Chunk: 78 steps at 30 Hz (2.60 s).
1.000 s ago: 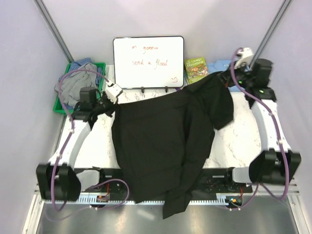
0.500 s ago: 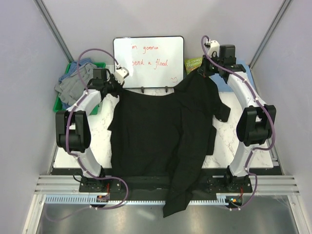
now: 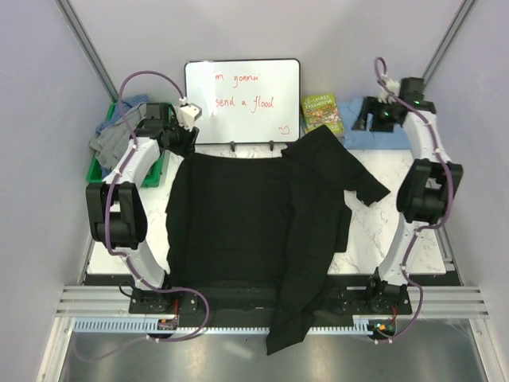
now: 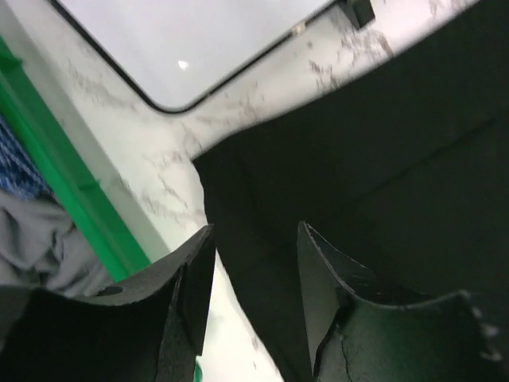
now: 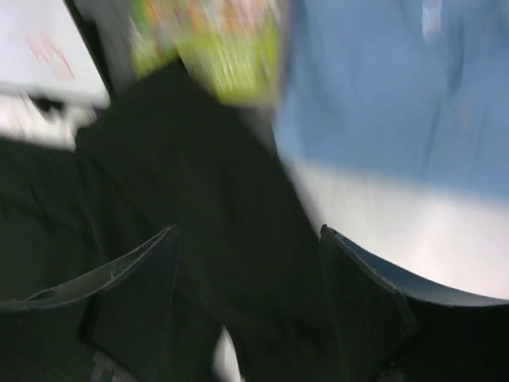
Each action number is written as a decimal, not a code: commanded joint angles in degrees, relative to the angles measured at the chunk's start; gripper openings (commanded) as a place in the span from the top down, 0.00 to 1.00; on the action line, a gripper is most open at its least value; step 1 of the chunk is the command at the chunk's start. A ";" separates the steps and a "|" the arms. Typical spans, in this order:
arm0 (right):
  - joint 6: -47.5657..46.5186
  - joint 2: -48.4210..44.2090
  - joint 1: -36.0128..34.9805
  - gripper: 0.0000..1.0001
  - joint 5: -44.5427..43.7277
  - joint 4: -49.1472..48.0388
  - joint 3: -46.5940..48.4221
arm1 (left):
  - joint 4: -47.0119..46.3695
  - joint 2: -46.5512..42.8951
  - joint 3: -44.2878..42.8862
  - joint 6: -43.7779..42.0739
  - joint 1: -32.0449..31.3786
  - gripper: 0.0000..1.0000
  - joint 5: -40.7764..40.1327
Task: Fold and stack the long sleeve shirts
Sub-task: Flatten the shirt out
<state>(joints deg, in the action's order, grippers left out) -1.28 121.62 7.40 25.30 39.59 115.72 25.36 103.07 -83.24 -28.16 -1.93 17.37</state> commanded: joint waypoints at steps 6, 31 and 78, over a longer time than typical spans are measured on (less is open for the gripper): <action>-27.16 -21.51 -1.05 0.45 7.08 19.98 -32.65 | 19.19 -9.90 7.20 -9.45 -1.93 0.50 7.69; -37.22 -8.25 -14.52 0.74 -36.80 2.16 -41.56 | 14.81 8.98 7.14 -4.98 0.44 0.77 -9.27; -22.99 7.28 -7.66 0.32 -6.05 25.89 10.52 | 23.50 -2.02 1.52 -6.03 -0.71 0.43 10.58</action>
<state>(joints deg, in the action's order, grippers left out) -34.02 120.49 -1.61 18.59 69.17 112.66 50.19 94.96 -75.05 -38.98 -6.07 24.32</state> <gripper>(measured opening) 0.675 0.551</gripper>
